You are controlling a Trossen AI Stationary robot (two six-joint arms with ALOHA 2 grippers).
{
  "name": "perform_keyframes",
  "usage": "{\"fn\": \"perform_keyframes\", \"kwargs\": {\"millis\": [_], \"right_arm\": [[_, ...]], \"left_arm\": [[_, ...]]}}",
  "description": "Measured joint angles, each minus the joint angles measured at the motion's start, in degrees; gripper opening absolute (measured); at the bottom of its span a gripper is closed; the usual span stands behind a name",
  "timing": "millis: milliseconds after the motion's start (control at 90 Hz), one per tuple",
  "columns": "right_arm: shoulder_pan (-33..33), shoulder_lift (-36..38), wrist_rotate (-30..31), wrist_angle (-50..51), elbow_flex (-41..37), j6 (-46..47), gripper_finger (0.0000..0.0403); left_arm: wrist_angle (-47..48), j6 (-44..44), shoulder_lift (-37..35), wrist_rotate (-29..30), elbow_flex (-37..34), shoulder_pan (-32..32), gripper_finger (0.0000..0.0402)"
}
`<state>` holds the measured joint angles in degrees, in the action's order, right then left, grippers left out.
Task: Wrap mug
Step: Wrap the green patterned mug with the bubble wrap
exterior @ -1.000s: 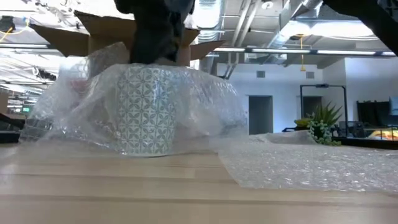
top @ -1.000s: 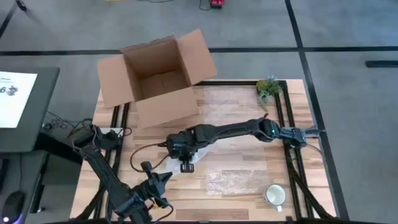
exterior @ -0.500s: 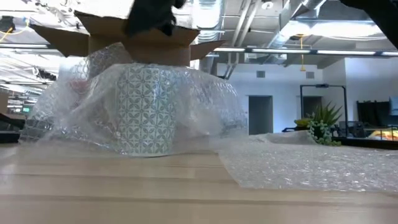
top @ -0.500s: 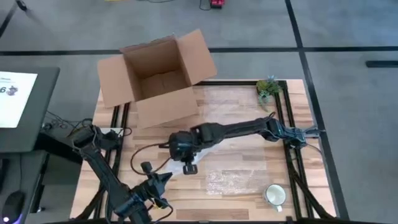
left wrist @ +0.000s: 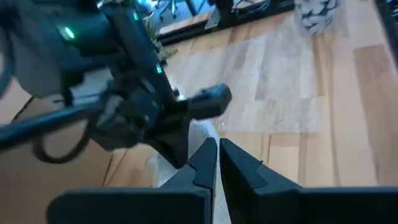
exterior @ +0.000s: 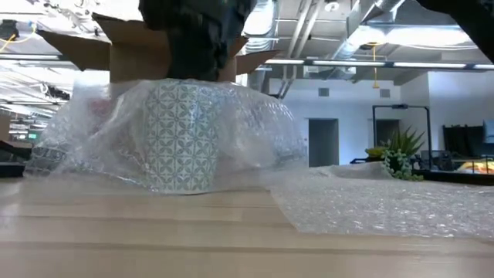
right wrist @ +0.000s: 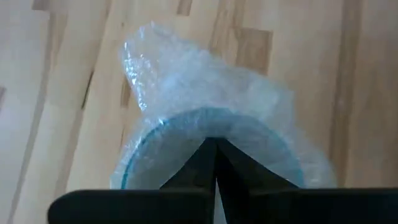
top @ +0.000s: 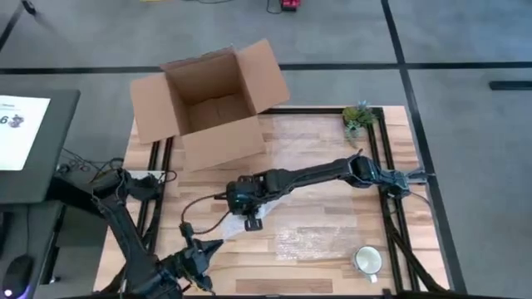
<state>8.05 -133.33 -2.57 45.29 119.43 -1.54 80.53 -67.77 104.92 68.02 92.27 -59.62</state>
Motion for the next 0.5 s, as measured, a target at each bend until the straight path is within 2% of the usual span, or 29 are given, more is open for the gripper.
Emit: {"fn": "perform_keyframes", "kwargs": {"millis": [244,500], "right_arm": [[-1.03,0.54,-2.17,-7.49,-7.67,1.55,0.0000],[-0.83,0.76,-2.07,-6.38,-4.91,1.41,0.0000]], "left_arm": [[1.40,-0.92,0.00,1.07,0.32,-0.30,0.0000],[1.54,-1.03,0.00,1.48,0.31,-0.30,0.0000]]}}
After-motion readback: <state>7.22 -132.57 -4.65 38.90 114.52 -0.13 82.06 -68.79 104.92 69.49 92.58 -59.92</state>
